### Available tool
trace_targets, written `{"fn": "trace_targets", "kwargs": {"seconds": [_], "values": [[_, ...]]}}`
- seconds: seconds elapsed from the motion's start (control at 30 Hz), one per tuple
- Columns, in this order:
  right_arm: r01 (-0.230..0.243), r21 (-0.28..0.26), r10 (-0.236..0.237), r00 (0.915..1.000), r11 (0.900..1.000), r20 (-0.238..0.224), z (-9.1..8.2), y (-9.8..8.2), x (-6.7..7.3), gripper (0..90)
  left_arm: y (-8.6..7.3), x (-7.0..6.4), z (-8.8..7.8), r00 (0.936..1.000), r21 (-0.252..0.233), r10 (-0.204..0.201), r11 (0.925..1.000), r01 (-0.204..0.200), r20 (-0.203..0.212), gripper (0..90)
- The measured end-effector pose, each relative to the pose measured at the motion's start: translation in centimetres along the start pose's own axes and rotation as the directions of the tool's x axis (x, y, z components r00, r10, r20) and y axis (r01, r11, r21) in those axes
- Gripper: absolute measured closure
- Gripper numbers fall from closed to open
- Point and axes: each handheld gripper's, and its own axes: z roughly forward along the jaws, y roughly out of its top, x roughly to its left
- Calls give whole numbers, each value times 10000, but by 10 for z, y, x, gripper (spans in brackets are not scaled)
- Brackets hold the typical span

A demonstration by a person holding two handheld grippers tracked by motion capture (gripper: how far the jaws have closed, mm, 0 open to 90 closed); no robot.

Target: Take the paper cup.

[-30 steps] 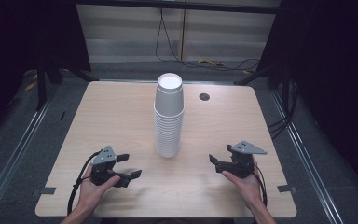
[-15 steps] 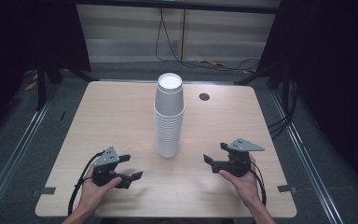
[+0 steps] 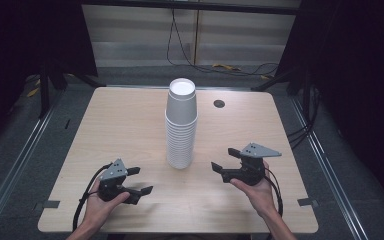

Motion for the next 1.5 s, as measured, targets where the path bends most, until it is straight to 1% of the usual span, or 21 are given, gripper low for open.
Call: {"fn": "trace_targets", "kwargs": {"seconds": [0.03,0.1,0.13,0.23,0.3,0.37,0.43,0.47,0.5,0.63,0.67,0.83,1.03,1.13,1.17,1.23,1.27,1.37,1.4,1.43,1.5], "values": [[26,36,-26,9998,10000,-181,3,2,3,186,1,-1,0,9995,76,293,9995,-292,-133,163],[9,49,-7,9995,10000,-302,5,4,4,186,1,-1,0,9995,48,289,9996,-288,-98,163],[36,49,-35,9994,10000,-356,6,6,4,186,1,0,0,10000,-28,28,10000,-27,96,164],[76,-8,-76,9988,10000,-478,8,11,4,186,0,3,1,9998,-81,-218,9997,218,4,163],[76,2,-76,9989,10000,-461,8,13,5,194,0,4,1,9998,-90,-187,9998,187,-7,163],[101,-62,-104,9983,9999,-573,9,16,6,218,0,5,1,9996,-140,-294,9995,294,7,164],[123,-123,-129,9983,9998,-562,9,20,8,217,0,5,1,9996,-146,-285,9995,286,29,163],[148,-146,-156,9982,9998,-579,9,22,8,217,0,5,1,9998,-105,-187,9998,187,19,163],[253,-147,-261,9980,9996,-584,9,26,9,212,0,4,2,9997,-94,-214,9997,215,94,163],[307,-192,-319,9974,9993,-642,10,31,9,237,0,3,3,9997,-94,-207,9997,208,160,163],[241,-270,-260,9971,9993,-722,12,34,10,236,1,3,3,9997,-108,-193,9998,195,159,163],[313,-272,-334,9963,9991,-795,15,38,12,234,1,4,3,9998,-93,-154,9998,155,161,164],[314,-344,-346,9946,9989,-977,19,49,13,211,1,3,3,9998,-81,-130,9999,132,169,164],[388,-292,-417,9937,9988,-1045,20,56,13,191,0,3,4,9999,7,-85,10000,85,124,163],[393,-391,-434,9928,9985,-1113,19,61,14,189,1,3,3,9999,-14,-52,10000,52,126,164],[458,-445,-504,9929,9980,-1081,19,63,13,174,1,3,3,9999,-28,-68,10000,68,128,163],[410,-387,-450,9929,9984,-1104,19,68,13,155,1,3,3,9999,-25,-67,10000,67,119,164],[347,-479,-395,9941,9982,-1014,18,73,11,185,0,3,3,9999,-58,-80,10000,81,110,164],[385,-465,-425,9952,9982,-884,17,76,11,190,1,4,3,10000,-12,-54,10000,54,72,164],[389,-507,-436,9945,9980,-952,17,83,9,170,0,4,4,10000,14,-51,10000,51,82,163],[419,-605,-478,9940,9973,-985,16,88,9,173,0,4,5,9999,20,8,10000,-8,105,163]]}}
